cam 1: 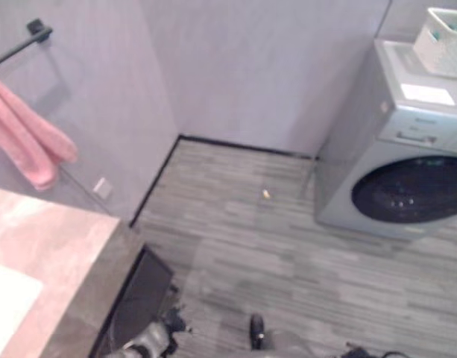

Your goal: Put brush and paste in cup on sink, flatten towel.

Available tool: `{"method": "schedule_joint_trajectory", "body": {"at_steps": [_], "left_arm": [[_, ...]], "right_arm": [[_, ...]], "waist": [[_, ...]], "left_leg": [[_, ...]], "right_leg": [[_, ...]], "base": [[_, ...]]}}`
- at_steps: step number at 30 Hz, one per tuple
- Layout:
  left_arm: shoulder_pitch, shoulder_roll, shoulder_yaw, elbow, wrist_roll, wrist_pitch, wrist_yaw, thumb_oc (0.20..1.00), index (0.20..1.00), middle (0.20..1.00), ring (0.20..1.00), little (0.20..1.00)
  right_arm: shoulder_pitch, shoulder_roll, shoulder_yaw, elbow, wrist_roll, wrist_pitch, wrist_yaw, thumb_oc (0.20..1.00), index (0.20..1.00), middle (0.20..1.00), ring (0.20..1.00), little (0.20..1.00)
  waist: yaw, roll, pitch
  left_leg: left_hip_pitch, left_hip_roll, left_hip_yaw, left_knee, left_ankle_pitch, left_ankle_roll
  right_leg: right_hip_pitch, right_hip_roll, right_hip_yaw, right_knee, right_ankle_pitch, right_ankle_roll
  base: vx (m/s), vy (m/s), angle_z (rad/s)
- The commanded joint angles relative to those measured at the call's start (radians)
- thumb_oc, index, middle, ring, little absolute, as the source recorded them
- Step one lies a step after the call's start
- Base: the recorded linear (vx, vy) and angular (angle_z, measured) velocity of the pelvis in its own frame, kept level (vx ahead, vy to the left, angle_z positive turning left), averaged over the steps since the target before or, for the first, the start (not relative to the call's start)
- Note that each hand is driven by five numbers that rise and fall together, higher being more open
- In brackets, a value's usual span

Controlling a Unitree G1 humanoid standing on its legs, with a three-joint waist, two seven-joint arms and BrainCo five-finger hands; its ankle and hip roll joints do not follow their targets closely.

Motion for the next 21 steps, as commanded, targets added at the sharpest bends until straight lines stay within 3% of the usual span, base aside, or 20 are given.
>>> {"method": "schedule_joint_trajectory", "body": {"at_steps": [1,2,3,4,7,8,9,11,13,16,17,18,21], "left_arm": [[0.022,0.009,0.014,0.008,-0.019,-0.004,0.007,1.0,1.0,1.0,1.0,1.0],[0.019,0.012,0.009,0.001,-0.022,-0.005,0.007,1.0,1.0,1.0,1.0,1.0],[0.019,0.012,0.009,0.001,-0.022,-0.005,0.007,1.0,1.0,1.0,1.0,1.0],[0.019,0.017,0.007,-0.011,-0.039,-0.008,0.005,1.0,1.0,1.0,1.0,1.0],[0.021,0.026,0.003,-0.03,-0.049,-0.019,0.014,1.0,1.0,1.0,1.0,1.0],[0.02,0.029,0.003,-0.034,-0.05,-0.018,0.027,1.0,1.0,1.0,1.0,1.0],[0.008,0.033,0.004,-0.044,-0.052,-0.017,0.04,1.0,1.0,1.0,1.0,1.0],[0.008,0.033,0.004,-0.045,-0.052,-0.017,0.04,1.0,1.0,1.0,1.0,1.0],[0.014,0.041,0.012,-0.038,-0.054,-0.028,0.043,1.0,1.0,1.0,1.0,1.0],[0.032,0.044,0.025,-0.015,-0.054,-0.032,0.052,1.0,1.0,1.0,1.0,1.0],[0.032,0.044,0.025,-0.015,-0.054,-0.032,0.052,1.0,1.0,1.0,1.0,1.0],[0.044,0.042,0.039,-0.008,-0.052,-0.029,0.048,1.0,1.0,1.0,1.0,1.0],[0.07,0.035,0.057,0.007,-0.042,-0.018,0.038,1.0,1.0,1.0,1.0,1.0]], "right_arm": [[0.006,0.012,-0.009,0.039,0.035,-0.01,0.005,1.0,1.0,1.0,1.0,1.0],[0.006,0.008,-0.012,0.031,0.053,-0.017,0.001,1.0,1.0,1.0,1.0,1.0],[0.006,0.008,-0.012,0.031,0.053,-0.017,0.001,1.0,1.0,1.0,1.0,1.0],[0.006,0.003,-0.015,0.016,0.074,-0.026,-0.017,1.0,1.0,1.0,1.0,1.0],[0.0,-0.009,-0.01,-0.001,0.068,-0.03,-0.041,1.0,1.0,1.0,1.0,1.0],[-0.004,-0.017,-0.005,-0.008,0.061,-0.032,-0.049,1.0,1.0,1.0,1.0,1.0],[-0.007,-0.026,0.0,-0.021,0.057,-0.036,-0.065,1.0,1.0,1.0,1.0,1.0],[-0.007,-0.026,0.0,-0.021,0.057,-0.036,-0.065,1.0,1.0,1.0,1.0,1.0],[-0.016,-0.05,0.013,-0.079,0.036,-0.051,-0.083,1.0,1.0,1.0,1.0,1.0],[-0.01,-0.06,0.065,-0.164,-0.035,-0.069,-0.105,1.0,1.0,1.0,1.0,1.0],[-0.01,-0.06,0.065,-0.164,-0.035,-0.069,-0.105,1.0,1.0,1.0,1.0,1.0],[-0.004,-0.054,0.081,-0.186,-0.047,-0.069,-0.092,1.0,1.0,1.0,1.0,1.0],[-0.007,-0.034,0.105,-0.173,-0.062,-0.059,-0.071,1.0,1.0,1.0,1.0,1.0]], "waist": [[-0.013,-0.018,-0.018],[-0.013,-0.03,-0.008],[-0.014,-0.028,-0.009],[-0.012,-0.034,0.013],[-0.009,-0.037,0.029],[-0.011,-0.046,0.031],[-0.008,-0.064,0.04],[-0.012,-0.068,0.038],[-0.021,-0.085,0.033],[-0.027,-0.071,0.024],[-0.027,-0.071,0.025],[-0.036,-0.064,0.022],[-0.029,-0.063,-0.006]], "left_leg": [[-0.055,-0.094,0.025,0.057,-0.001,0.066],[-0.15,-0.051,0.043,0.29,0.05,0.042],[-0.156,-0.049,0.041,0.298,0.046,0.041],[-0.242,-0.004,0.044,0.494,0.119,0.036],[-0.306,0.025,0.052,0.6,0.139,0.044],[-0.319,0.036,0.08,0.575,0.139,0.048],[-0.369,0.009,0.09,0.496,0.099,0.051],[-0.366,0.002,0.089,0.487,0.104,0.053],[-0.369,-0.075,0.083,0.224,0.088,0.051],[-0.32,-0.141,0.022,-0.215,0.232,0.027],[-0.317,-0.141,0.022,-0.218,0.234,0.027],[-0.34,-0.137,0.078,-0.22,0.21,0.022],[-0.312,-0.142,0.136,-0.22,0.215,0.036]], "right_leg": [[0.044,0.02,0.102,-0.058,-0.019,0.061],[0.081,0.037,0.086,-0.063,-0.037,0.029],[0.08,0.039,0.084,-0.064,-0.036,0.029],[0.128,0.062,0.069,-0.087,-0.044,-0.002],[0.157,0.078,0.055,-0.103,-0.05,-0.022],[0.17,0.069,0.046,-0.109,-0.051,-0.026],[0.183,0.046,0.022,-0.12,-0.049,-0.022],[0.184,0.04,0.019,-0.122,-0.049,-0.02],[0.181,0.016,0.007,-0.135,-0.041,0.01],[0.197,0.044,0.01,-0.139,-0.051,0.03],[0.198,0.044,0.01,-0.139,-0.051,0.03],[0.211,0.057,0.004,-0.128,-0.065,0.032],[0.243,0.065,0.01,-0.107,-0.101,0.038]], "base": [[0.45,-0.508,0.65],[0.19,-0.271,0.49],[0.33,-0.513,0.6],[0.13,-0.243,0.42],[0.19,-0.275,0.25],[0.21,-0.276,0.0],[0.14,-0.183,0.05],[0.09,-0.068,0.42],[0.18,-0.048,0.37],[0.25,-0.012,-0.03],[0.37,0.0,-0.24],[0.2,0.004,-0.29],[0.49,0.022,-0.14]]}}
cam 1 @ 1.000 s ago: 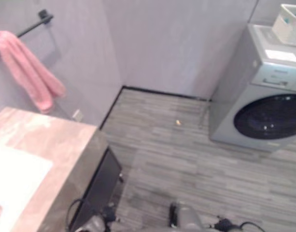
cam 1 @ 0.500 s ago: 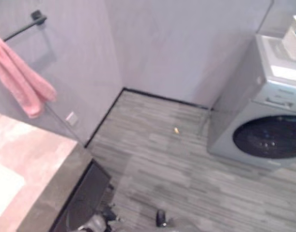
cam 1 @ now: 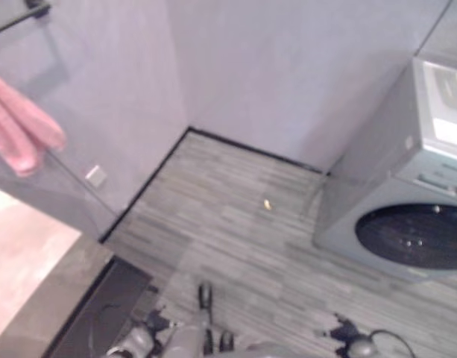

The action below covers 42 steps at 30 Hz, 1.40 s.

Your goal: Put brush and paste in cup on sink, flatten towel.

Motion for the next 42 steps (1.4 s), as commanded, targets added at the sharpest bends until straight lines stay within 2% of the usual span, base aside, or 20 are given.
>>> {"method": "schedule_joint_trajectory", "body": {"at_steps": [1,4,6,10,12,14,15,16,17,18,19,21,22,23,25,29,37,39,40,42], "left_arm": [[0.018,-0.04,-0.022,0.044,0.007,0.003,-0.005,1.0,1.0,1.0,1.0,1.0],[0.021,-0.031,-0.006,0.057,0.013,0.005,-0.004,1.0,1.0,1.0,1.0,1.0],[0.032,-0.029,0.02,0.068,0.005,0.01,-0.012,1.0,1.0,1.0,1.0,1.0],[0.035,-0.019,0.048,0.07,-0.016,0.013,-0.013,1.0,1.0,1.0,1.0,1.0],[0.016,0.001,0.043,0.063,-0.011,0.02,-0.008,1.0,1.0,1.0,1.0,1.0],[0.01,0.007,0.04,0.057,-0.01,0.022,-0.007,1.0,1.0,1.0,1.0,1.0],[-0.003,0.015,0.023,0.049,-0.003,0.021,-0.006,1.0,1.0,1.0,1.0,1.0],[-0.011,0.02,0.021,0.045,-0.005,0.023,-0.004,1.0,1.0,1.0,1.0,1.0],[-0.011,0.02,0.021,0.044,-0.005,0.023,-0.004,1.0,1.0,1.0,1.0,1.0],[-0.015,0.022,0.02,0.043,-0.008,0.023,-0.003,1.0,1.0,1.0,1.0,1.0],[-0.03,0.022,0.015,0.044,-0.016,0.021,0.0,1.0,1.0,1.0,1.0,1.0],[-0.04,0.022,0.008,0.042,-0.017,0.015,0.002,1.0,1.0,1.0,1.0,1.0],[-0.066,0.025,-0.009,0.047,-0.017,0.005,0.006,1.0,1.0,1.0,1.0,1.0],[-0.066,0.025,-0.01,0.047,-0.017,0.005,0.006,1.0,1.0,1.0,1.0,1.0],[-0.082,0.03,-0.019,0.062,-0.027,-0.009,0.009,1.0,1.0,1.0,1.0,1.0],[-0.063,0.026,-0.019,0.082,-0.033,-0.005,0.013,1.0,1.0,1.0,1.0,1.0],[-0.05,0.042,0.027,0.092,-0.07,0.003,0.023,1.0,1.0,1.0,1.0,1.0],[-0.044,0.033,0.032,0.089,-0.075,0.006,0.025,1.0,1.0,1.0,1.0,1.0],[-0.041,0.026,0.032,0.085,-0.073,0.007,0.026,1.0,1.0,1.0,1.0,1.0],[-0.044,0.019,0.025,0.078,-0.063,0.011,0.031,1.0,1.0,1.0,1.0,1.0]], "right_arm": [[0.071,-0.042,0.017,-0.042,-0.021,-0.004,0.008,1.0,1.0,1.0,1.0,1.0],[0.056,-0.019,0.034,-0.019,-0.039,0.004,0.017,1.0,1.0,1.0,1.0,1.0],[0.047,0.003,0.028,0.013,-0.038,0.016,0.032,1.0,1.0,1.0,1.0,1.0],[0.042,0.025,0.026,0.035,-0.042,0.023,0.051,1.0,1.0,1.0,1.0,1.0],[0.035,0.027,-0.002,0.045,-0.019,0.028,0.057,1.0,1.0,1.0,1.0,1.0],[0.033,0.027,-0.006,0.041,-0.018,0.029,0.058,1.0,1.0,1.0,1.0,1.0],[0.032,0.027,-0.002,0.034,-0.026,0.028,0.054,1.0,1.0,1.0,1.0,1.0],[0.034,0.029,0.01,0.027,-0.032,0.025,0.059,1.0,1.0,1.0,1.0,1.0],[0.035,0.028,0.01,0.027,-0.032,0.025,0.059,1.0,1.0,1.0,1.0,1.0],[0.039,0.027,0.015,0.024,-0.032,0.026,0.06,1.0,1.0,1.0,1.0,1.0],[0.046,0.029,0.025,0.018,-0.027,0.024,0.07,1.0,1.0,1.0,1.0,1.0],[0.05,0.029,0.028,0.016,-0.021,0.021,0.071,1.0,1.0,1.0,1.0,1.0],[0.057,0.033,0.036,0.014,-0.013,0.019,0.073,1.0,1.0,1.0,1.0,1.0],[0.057,0.033,0.036,0.014,-0.013,0.019,0.073,1.0,1.0,1.0,1.0,1.0],[0.083,0.033,0.05,0.002,-0.025,0.021,0.089,1.0,1.0,1.0,1.0,1.0],[0.114,0.04,0.045,-0.006,-0.012,0.02,0.089,1.0,1.0,1.0,1.0,1.0],[0.09,0.019,0.017,-0.04,0.045,0.007,0.065,1.0,1.0,1.0,1.0,1.0],[0.083,0.016,0.01,-0.029,0.056,0.006,0.06,1.0,1.0,1.0,1.0,1.0],[0.076,0.014,0.0,-0.02,0.06,0.006,0.059,1.0,1.0,1.0,1.0,1.0],[0.081,0.011,-0.008,-0.007,0.062,0.007,0.051,1.0,1.0,1.0,1.0,1.0]], "waist": [[-0.008,0.067,-0.053],[0.012,0.044,-0.079],[0.036,0.023,-0.108],[0.059,0.01,-0.117],[0.049,0.001,-0.093],[0.046,-0.004,-0.081],[0.044,0.008,-0.068],[0.048,0.023,-0.065],[0.045,0.027,-0.064],[0.048,0.041,-0.06],[0.045,0.066,-0.047],[0.043,0.074,-0.041],[0.042,0.078,-0.04],[0.044,0.078,-0.041],[0.035,0.055,-0.043],[0.02,0.023,-0.062],[0.002,-0.015,-0.07],[-0.011,-0.014,-0.077],[-0.032,-0.01,-0.079],[-0.05,-0.003,-0.085]], "left_leg": [[0.095,0.055,0.001,-0.052,0.019,-0.037],[0.118,0.036,-0.017,-0.052,0.044,-0.019],[0.141,0.017,0.011,-0.001,-0.019,0.011],[0.186,-0.013,0.02,0.048,-0.1,0.056],[0.236,-0.046,0.002,0.053,-0.131,0.093],[0.252,-0.055,-0.009,0.05,-0.136,0.104],[0.279,-0.06,-0.02,0.045,-0.146,0.119],[0.296,-0.051,-0.029,0.037,-0.144,0.117],[0.301,-0.047,-0.033,0.036,-0.145,0.116],[0.314,-0.035,-0.04,0.029,-0.139,0.11],[0.324,-0.01,-0.07,0.034,-0.127,0.095],[0.319,-0.001,-0.087,0.043,-0.127,0.088],[0.309,0.01,-0.124,0.052,-0.129,0.08],[0.307,0.01,-0.122,0.053,-0.13,0.08],[0.296,0.012,-0.193,0.097,-0.153,0.066],[0.278,0.018,-0.255,0.156,-0.166,0.045],[0.269,0.067,-0.24,0.1,-0.14,0.006],[0.274,0.093,-0.169,0.062,-0.13,0.01],[0.29,0.129,-0.026,0.02,-0.12,0.005],[0.301,0.154,0.087,-0.008,-0.103,-0.006]], "right_leg": [[-0.059,0.002,0.023,0.157,-0.062,0.095],[-0.045,-0.016,0.028,0.204,-0.092,0.104],[-0.043,-0.058,0.023,0.291,-0.046,0.159],[-0.102,-0.115,0.012,0.517,0.125,0.257],[-0.193,-0.163,0.011,0.763,0.251,0.302],[-0.224,-0.175,0.007,0.837,0.249,0.297],[-0.284,-0.205,-0.016,0.91,0.182,0.258],[-0.303,-0.209,-0.026,0.87,0.107,0.23],[-0.294,-0.205,-0.031,0.861,0.11,0.229],[-0.307,-0.195,-0.037,0.807,0.054,0.207],[-0.343,-0.139,0.004,0.675,-0.052,0.169],[-0.352,-0.101,0.066,0.566,-0.049,0.164],[-0.343,-0.051,0.212,0.356,-0.007,0.166],[-0.343,-0.05,0.214,0.355,-0.005,0.166],[-0.369,-0.003,0.419,0.275,0.063,0.199],[-0.294,-0.022,0.366,0.194,0.089,0.164],[-0.268,-0.038,0.233,0.167,0.057,0.128],[-0.261,-0.05,0.194,0.16,0.048,0.124],[-0.246,-0.065,0.158,0.138,0.044,0.128],[-0.232,-0.078,0.126,0.107,0.049,0.13]], "base": [[0.36,0.027,-0.03],[0.54,0.08,-0.19],[0.6,0.17,-0.45],[0.41,0.18,-0.08],[0.41,0.241,0.13],[0.23,0.157,0.36],[0.23,0.181,0.57],[0.24,0.181,0.37],[0.15,0.08,0.43],[0.16,-0.001,0.36],[0.15,-0.001,0.42],[0.14,-0.059,0.36],[0.14,-0.078,0.55],[0.16,-0.1,0.61],[0.21,-0.199,1.11],[0.28,-0.273,1.3],[0.11,-0.205,0.61],[0.06,-0.114,0.58],[0.03,-0.051,1.08],[0.01,-0.007,1.33]]}}
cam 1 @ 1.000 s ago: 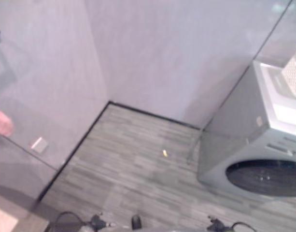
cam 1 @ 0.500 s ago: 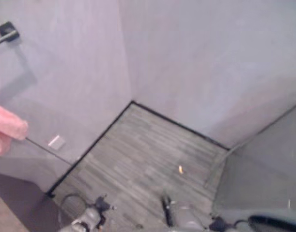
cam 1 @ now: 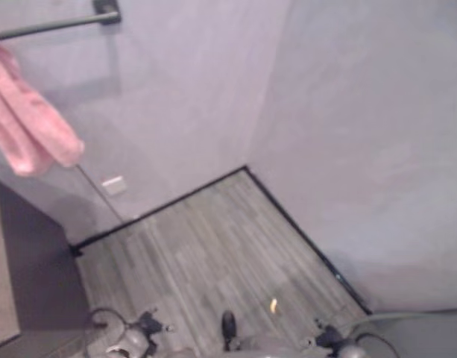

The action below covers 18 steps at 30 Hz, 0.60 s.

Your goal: Put brush and paste in cup on sink, flatten towel.

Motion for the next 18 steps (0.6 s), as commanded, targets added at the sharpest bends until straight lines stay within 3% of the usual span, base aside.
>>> {"method": "schedule_joint_trajectory", "body": {"at_steps": [1,3,5,7,10,18], "left_arm": [[0.005,0.015,0.021,0.004,-0.01,0.004,0.026,1.0,1.0,1.0,1.0,1.0],[0.004,0.0,0.006,-0.01,0.001,0.002,0.024,1.0,1.0,1.0,1.0,1.0],[0.004,-0.003,0.001,-0.015,0.004,0.003,0.023,1.0,1.0,1.0,1.0,1.0],[0.006,-0.009,0.0,-0.011,0.003,0.005,0.018,1.0,1.0,1.0,1.0,1.0],[0.023,-0.01,0.016,-0.003,0.0,0.009,0.013,1.0,1.0,1.0,1.0,1.0],[0.06,-0.008,0.033,0.021,0.007,0.014,0.012,1.0,1.0,1.0,1.0,1.0]], "right_arm": [[0.018,-0.018,-0.022,0.024,0.041,-0.007,-0.022,1.0,1.0,1.0,1.0,1.0],[0.034,-0.014,-0.028,0.043,0.029,0.0,-0.021,1.0,1.0,1.0,1.0,1.0],[0.04,-0.012,-0.031,0.05,0.029,0.0,-0.023,1.0,1.0,1.0,1.0,1.0],[0.053,0.003,-0.03,0.073,0.022,0.007,-0.022,1.0,1.0,1.0,1.0,1.0],[0.051,0.01,-0.031,0.082,0.016,0.009,-0.024,1.0,1.0,1.0,1.0,1.0],[0.021,0.012,-0.023,0.051,0.003,0.011,-0.03,1.0,1.0,1.0,1.0,1.0]], "waist": [[-0.028,-0.003,-0.034],[-0.061,0.023,-0.044],[-0.076,0.032,-0.046],[-0.078,0.046,-0.057],[-0.073,0.05,-0.062],[-0.046,0.048,-0.052]], "left_leg": [[0.005,-0.005,0.171,-0.086,0.045,0.093],[0.028,0.031,0.322,-0.13,0.07,0.069],[0.028,0.041,0.348,-0.13,0.074,0.06],[0.033,0.042,0.355,-0.13,0.076,0.052],[0.045,0.028,0.338,-0.13,0.062,0.064],[0.047,-0.013,0.308,-0.095,0.012,0.108]], "right_leg": [[-0.002,-0.001,0.054,0.106,-0.163,0.1],[0.013,-0.029,-0.023,0.082,-0.163,0.115],[0.017,-0.038,-0.057,0.081,-0.164,0.116],[0.041,-0.052,-0.113,0.068,-0.168,0.119],[0.061,-0.068,-0.129,0.067,-0.165,0.129],[0.063,-0.106,-0.114,0.101,-0.153,0.154]], "base": [[0.0,0.019,0.73],[0.0,0.089,0.63],[0.0,0.088,1.17],[0.02,0.109,0.89],[0.02,0.146,0.37],[-0.01,0.236,0.1]]}}
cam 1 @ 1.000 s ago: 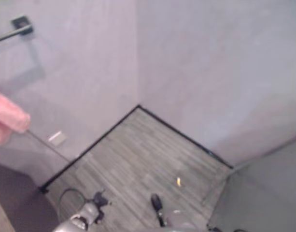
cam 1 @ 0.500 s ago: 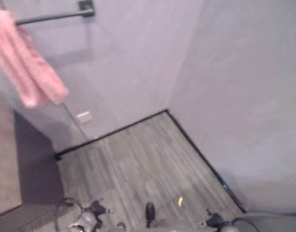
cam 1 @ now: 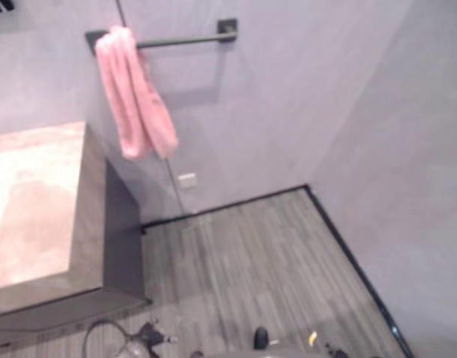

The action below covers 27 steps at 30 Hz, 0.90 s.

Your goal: Put brush and paste in cup on sink, flatten towel.

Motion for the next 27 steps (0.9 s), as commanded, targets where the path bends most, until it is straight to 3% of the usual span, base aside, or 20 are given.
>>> {"method": "schedule_joint_trajectory", "body": {"at_steps": [1,9,17,19,20,21,23,27], "left_arm": [[-0.025,0.006,0.001,0.042,0.005,-0.001,0.01,1.0,1.0,1.0,1.0,1.0],[-0.017,-0.002,0.008,0.019,-0.007,-0.012,0.027,1.0,1.0,1.0,1.0,1.0],[-0.035,-0.008,-0.03,0.006,0.02,-0.016,0.035,1.0,1.0,1.0,1.0,1.0],[-0.038,-0.008,-0.03,0.005,0.02,-0.017,0.038,1.0,1.0,1.0,1.0,1.0],[-0.044,-0.012,-0.033,0.009,0.016,-0.017,0.038,1.0,1.0,1.0,1.0,1.0],[-0.044,-0.012,-0.032,0.009,0.016,-0.017,0.038,1.0,1.0,1.0,1.0,1.0],[-0.047,-0.009,-0.028,0.016,0.014,-0.016,0.037,1.0,1.0,1.0,1.0,1.0],[-0.057,-0.005,-0.028,0.028,0.018,-0.017,0.039,1.0,1.0,1.0,1.0,1.0]], "right_arm": [[-0.032,-0.001,0.035,0.022,0.003,-0.002,-0.015,1.0,1.0,1.0,1.0,1.0],[-0.049,0.002,0.041,-0.049,0.039,-0.03,-0.013,1.0,1.0,1.0,1.0,1.0],[-0.09,0.003,0.042,-0.105,0.098,-0.06,-0.012,1.0,1.0,1.0,1.0,1.0],[-0.094,0.006,0.049,-0.112,0.103,-0.064,-0.013,1.0,1.0,1.0,1.0,1.0],[-0.099,0.012,0.056,-0.106,0.113,-0.07,-0.012,1.0,1.0,1.0,1.0,1.0],[-0.099,0.012,0.056,-0.106,0.113,-0.07,-0.012,1.0,1.0,1.0,1.0,1.0],[-0.092,0.014,0.064,-0.102,0.112,-0.072,-0.011,1.0,1.0,1.0,1.0,1.0],[-0.084,0.016,0.064,-0.088,0.095,-0.07,-0.018,1.0,1.0,1.0,1.0,1.0]], "waist": [[0.003,-0.04,0.005],[0.02,-0.026,0.024],[0.018,-0.005,0.042],[0.016,-0.006,0.049],[0.007,-0.008,0.051],[0.007,-0.008,0.051],[0.008,-0.013,0.046],[0.021,-0.019,0.053]], "left_leg": [[-0.015,-0.028,-0.018,0.052,-0.091,0.048],[-0.021,-0.065,-0.058,0.048,-0.105,0.09],[0.005,-0.104,-0.112,0.039,-0.113,0.123],[0.011,-0.112,-0.126,0.04,-0.112,0.129],[0.016,-0.115,-0.142,0.04,-0.111,0.128],[0.016,-0.115,-0.142,0.039,-0.111,0.128],[0.02,-0.115,-0.153,0.031,-0.105,0.123],[0.01,-0.107,-0.153,0.034,-0.101,0.118]], "right_leg": [[0.004,0.009,0.071,0.078,-0.1,0.061],[-0.025,-0.019,0.076,0.146,-0.088,0.078],[-0.077,-0.031,0.141,0.31,-0.069,0.082],[-0.101,-0.02,0.173,0.373,-0.079,0.075],[-0.121,0.024,0.239,0.407,-0.108,0.069],[-0.122,0.024,0.24,0.409,-0.109,0.069],[-0.132,0.072,0.293,0.38,-0.147,0.06],[-0.147,0.079,0.287,0.235,-0.086,0.07]], "base": [[-0.01,0.186,0.0],[-0.02,0.247,0.06],[0.01,0.208,0.15],[0.02,0.103,0.29],[0.02,0.038,0.33],[0.05,0.041,0.36],[0.07,-0.006,0.26],[0.05,-0.029,0.27]]}}
